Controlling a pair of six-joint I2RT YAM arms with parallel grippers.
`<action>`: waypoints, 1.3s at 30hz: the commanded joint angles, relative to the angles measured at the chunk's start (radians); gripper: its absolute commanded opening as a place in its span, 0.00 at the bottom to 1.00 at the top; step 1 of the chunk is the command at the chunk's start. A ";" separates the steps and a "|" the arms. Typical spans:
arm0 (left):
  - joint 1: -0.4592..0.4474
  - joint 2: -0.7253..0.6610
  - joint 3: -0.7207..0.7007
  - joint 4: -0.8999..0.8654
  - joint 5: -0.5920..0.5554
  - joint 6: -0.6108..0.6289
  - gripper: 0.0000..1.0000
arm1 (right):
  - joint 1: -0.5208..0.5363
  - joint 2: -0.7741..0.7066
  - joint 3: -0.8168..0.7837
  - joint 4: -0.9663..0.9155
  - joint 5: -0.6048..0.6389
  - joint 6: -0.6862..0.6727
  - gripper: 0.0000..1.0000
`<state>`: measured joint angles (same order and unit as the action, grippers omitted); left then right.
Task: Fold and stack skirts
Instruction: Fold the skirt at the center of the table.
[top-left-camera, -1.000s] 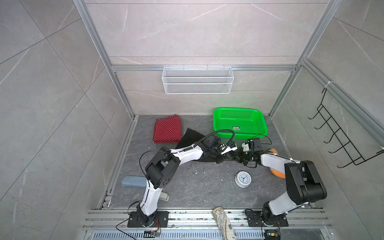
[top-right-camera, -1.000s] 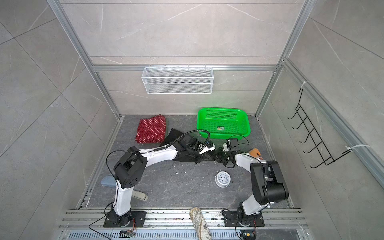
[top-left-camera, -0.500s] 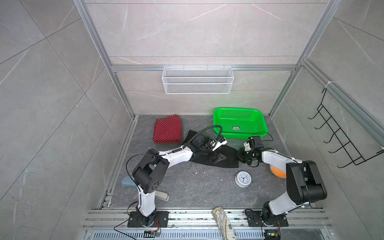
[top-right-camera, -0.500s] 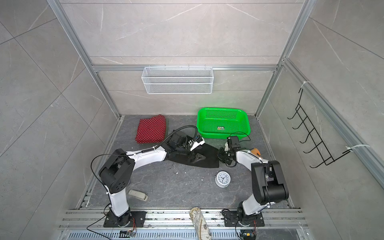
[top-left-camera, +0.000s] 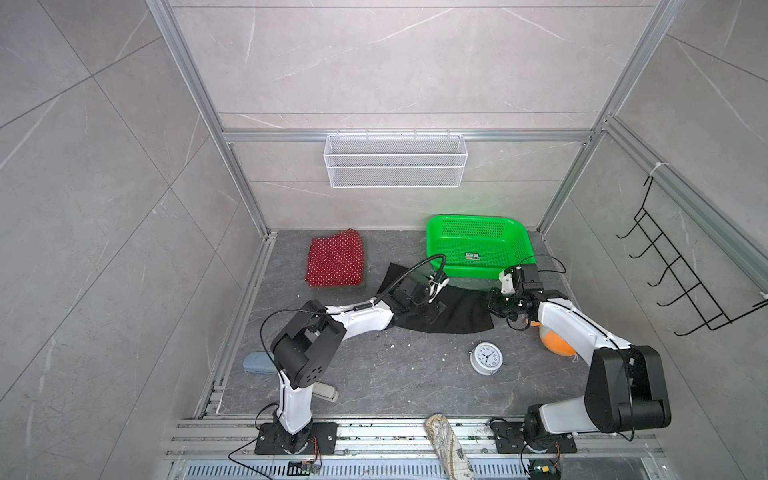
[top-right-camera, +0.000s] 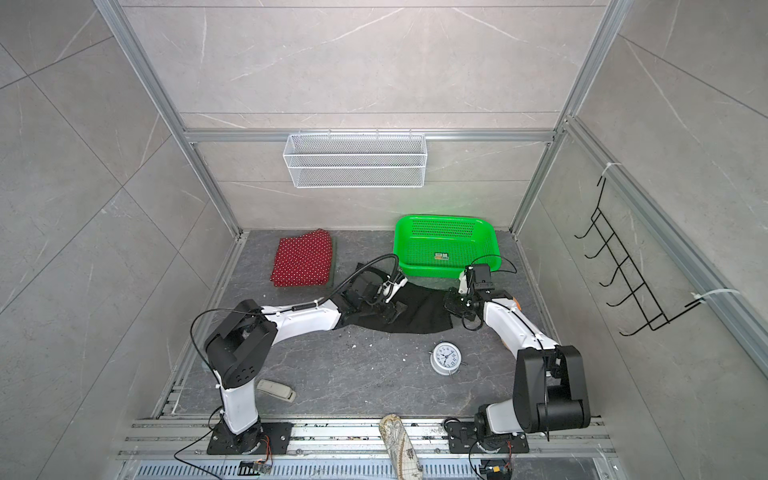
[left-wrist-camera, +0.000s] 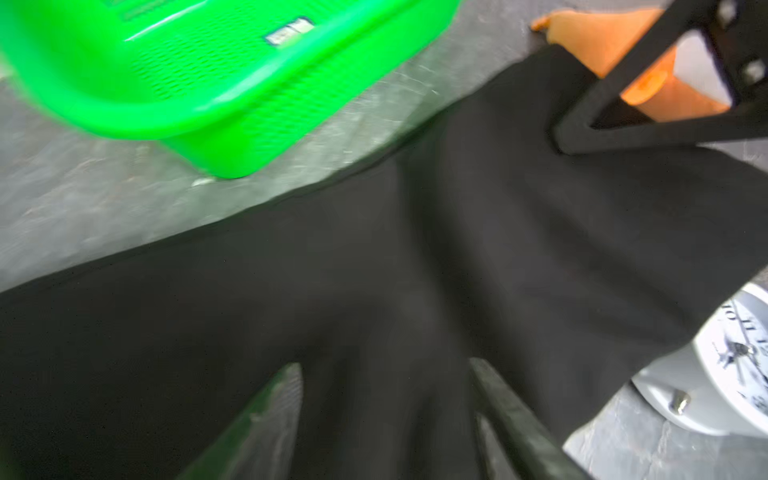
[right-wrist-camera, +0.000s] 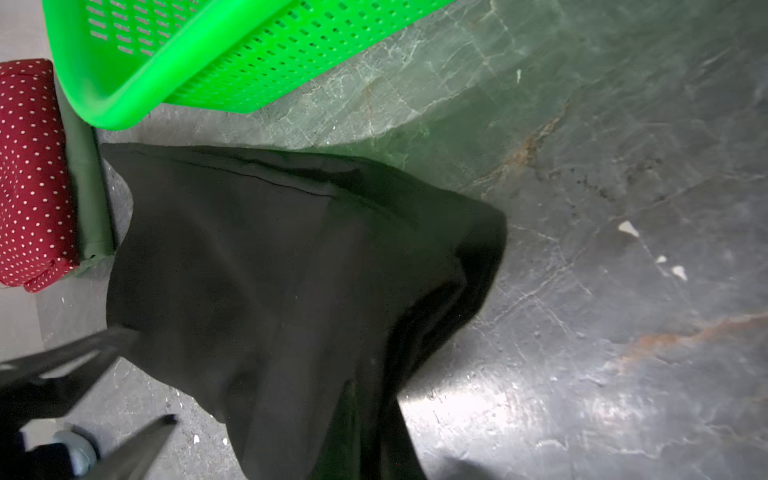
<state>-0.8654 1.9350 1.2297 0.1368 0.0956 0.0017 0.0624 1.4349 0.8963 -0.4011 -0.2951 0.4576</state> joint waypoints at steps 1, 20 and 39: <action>-0.026 0.055 0.038 0.017 -0.052 -0.082 0.54 | 0.003 -0.048 0.035 -0.020 -0.006 -0.036 0.00; -0.081 0.194 0.137 0.034 -0.047 -0.284 0.17 | 0.036 -0.089 0.151 -0.077 -0.036 -0.049 0.00; 0.220 -0.228 -0.296 0.107 -0.120 -0.293 0.17 | 0.124 -0.002 0.309 -0.228 0.115 -0.129 0.00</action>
<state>-0.6590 1.7657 0.9844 0.2012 -0.0006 -0.2703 0.1669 1.4189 1.1557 -0.5819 -0.2256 0.3649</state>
